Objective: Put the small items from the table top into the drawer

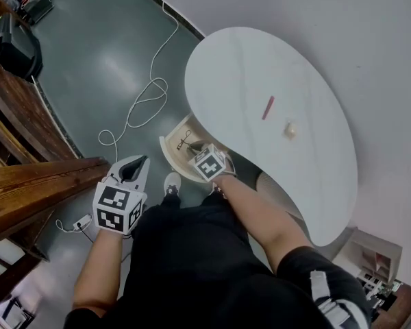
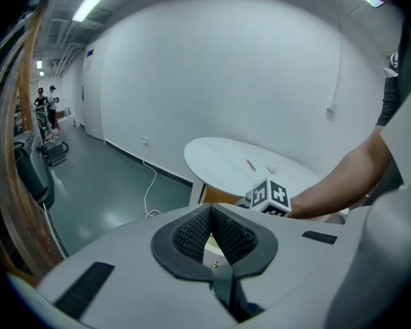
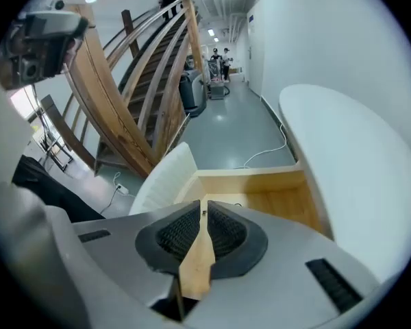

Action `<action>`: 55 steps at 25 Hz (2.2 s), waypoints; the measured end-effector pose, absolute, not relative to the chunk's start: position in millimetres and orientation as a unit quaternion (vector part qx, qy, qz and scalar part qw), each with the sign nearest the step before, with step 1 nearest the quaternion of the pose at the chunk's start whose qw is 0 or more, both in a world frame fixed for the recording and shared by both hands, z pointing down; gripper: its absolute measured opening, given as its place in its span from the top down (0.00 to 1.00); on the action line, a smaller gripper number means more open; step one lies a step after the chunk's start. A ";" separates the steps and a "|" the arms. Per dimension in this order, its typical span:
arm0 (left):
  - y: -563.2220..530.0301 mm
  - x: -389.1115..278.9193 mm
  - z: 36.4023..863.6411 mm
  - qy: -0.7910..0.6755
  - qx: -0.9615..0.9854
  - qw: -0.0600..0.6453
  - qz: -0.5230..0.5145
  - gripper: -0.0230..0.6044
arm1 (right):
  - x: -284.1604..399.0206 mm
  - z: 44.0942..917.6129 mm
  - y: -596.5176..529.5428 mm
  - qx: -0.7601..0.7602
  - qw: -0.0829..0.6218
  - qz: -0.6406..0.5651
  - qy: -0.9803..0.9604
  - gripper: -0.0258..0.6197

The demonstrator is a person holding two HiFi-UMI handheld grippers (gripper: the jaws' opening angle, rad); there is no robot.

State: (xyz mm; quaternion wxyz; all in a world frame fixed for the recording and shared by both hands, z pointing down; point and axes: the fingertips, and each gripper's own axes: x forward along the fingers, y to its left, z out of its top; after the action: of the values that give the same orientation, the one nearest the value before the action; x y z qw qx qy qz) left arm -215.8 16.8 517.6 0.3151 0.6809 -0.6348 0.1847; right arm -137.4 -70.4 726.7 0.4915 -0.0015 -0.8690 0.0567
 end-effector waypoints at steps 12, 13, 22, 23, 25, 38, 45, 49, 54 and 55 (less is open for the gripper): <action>-42.3 -164.9 488.9 -0.586 0.746 0.267 0.170 0.94 | -89.6 554.4 -88.3 0.083 0.347 0.100 -0.929 0.91; -45.9 -160.4 486.8 -0.581 0.751 0.263 0.171 0.94 | -84.9 542.5 -89.9 0.088 0.336 0.099 -0.932 0.91; -80.6 -131.3 456.2 -0.555 0.783 0.226 0.168 0.94 | -35.1 468.2 -116.8 0.168 0.253 0.106 -0.947 0.92; -83.4 -128.1 453.1 -0.553 0.786 0.222 0.167 0.94 | -28.3 465.2 -120.4 0.177 0.247 0.110 -0.946 0.92; -88.5 -120.6 447.2 -0.548 0.791 0.216 0.165 0.94 | -15.2 459.2 -126.1 0.193 0.235 0.120 -0.945 0.93; -117.1 -79.9 435.8 -0.520 0.813 0.198 0.172 0.94 | 42.3 449.8 -148.3 0.243 0.206 0.146 -0.936 0.95; -126.7 -66.7 435.9 -0.517 0.814 0.195 0.181 0.94 | 61.0 452.6 -163.3 0.254 0.202 0.149 -0.934 0.95; -129.8 -61.1 436.3 -0.519 0.812 0.196 0.182 0.94 | 74.0 457.3 -177.3 0.266 0.207 0.146 -0.930 0.95; -131.9 -54.8 440.4 -0.524 0.805 0.203 0.190 0.94 | 111.7 482.5 -217.5 0.316 0.235 0.143 -0.908 0.95; -131.4 -54.6 442.9 -0.526 0.802 0.207 0.193 0.94 | 120.3 490.4 -227.0 0.328 0.245 0.142 -0.901 0.94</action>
State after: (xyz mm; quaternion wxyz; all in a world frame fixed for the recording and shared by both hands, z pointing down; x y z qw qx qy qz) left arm -54.6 -131.4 442.9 0.2069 0.8019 -0.5262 0.1928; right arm 120.3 -227.0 490.4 0.2446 0.3283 -0.9012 0.1423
